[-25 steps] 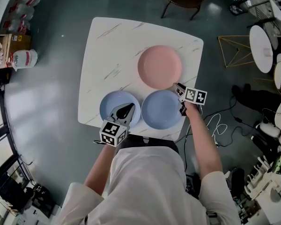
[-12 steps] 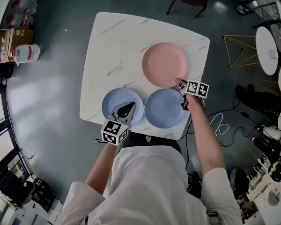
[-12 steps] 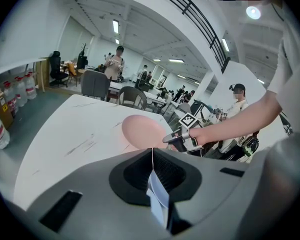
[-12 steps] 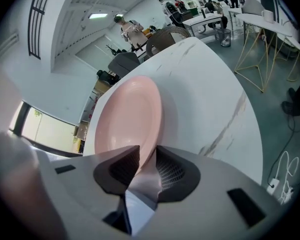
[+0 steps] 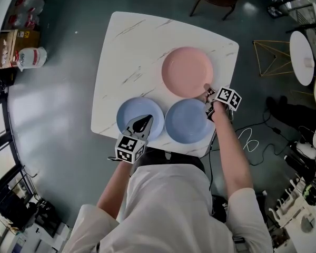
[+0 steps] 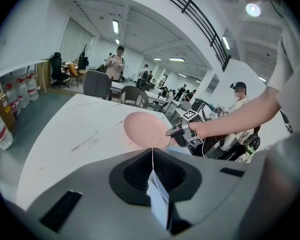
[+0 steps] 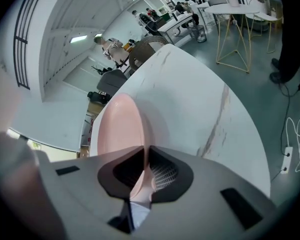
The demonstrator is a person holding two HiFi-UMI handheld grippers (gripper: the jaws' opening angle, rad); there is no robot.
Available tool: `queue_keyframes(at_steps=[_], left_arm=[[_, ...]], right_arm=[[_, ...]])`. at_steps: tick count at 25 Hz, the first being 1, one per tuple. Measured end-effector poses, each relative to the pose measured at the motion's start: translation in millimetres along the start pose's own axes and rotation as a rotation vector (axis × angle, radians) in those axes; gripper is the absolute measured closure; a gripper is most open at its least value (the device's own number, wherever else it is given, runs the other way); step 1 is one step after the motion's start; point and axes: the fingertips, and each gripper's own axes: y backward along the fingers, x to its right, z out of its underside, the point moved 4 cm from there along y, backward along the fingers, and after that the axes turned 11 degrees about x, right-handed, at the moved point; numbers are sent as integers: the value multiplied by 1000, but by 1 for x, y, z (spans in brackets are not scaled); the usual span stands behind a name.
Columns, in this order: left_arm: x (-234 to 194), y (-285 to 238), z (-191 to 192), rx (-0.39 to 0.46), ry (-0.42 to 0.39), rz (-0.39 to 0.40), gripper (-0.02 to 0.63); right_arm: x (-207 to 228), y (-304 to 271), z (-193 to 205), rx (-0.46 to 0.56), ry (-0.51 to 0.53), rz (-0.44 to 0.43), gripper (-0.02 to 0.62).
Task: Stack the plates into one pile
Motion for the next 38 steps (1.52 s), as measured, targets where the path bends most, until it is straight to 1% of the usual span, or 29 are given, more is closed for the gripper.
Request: queue_keyframes(at_steps=[7,15,20,30,38], left_arm=[[-2,6,0,9,1,-3,589],[-3,15,1,15,0,-14,589],[-5,19,11,4,25,-24,589],[17,15,9,26,9,-4,589],[32,28,8,39,-9,6,589]], right_arm=[[-6,4,-1,12,12,-5,551],[-5,14,-1,55,-69,-12,551],[-5,26,0,76,-93,-21,550],[6,62,3,85,-79,-26,549],[13,98,19,75,-53,-27,549]])
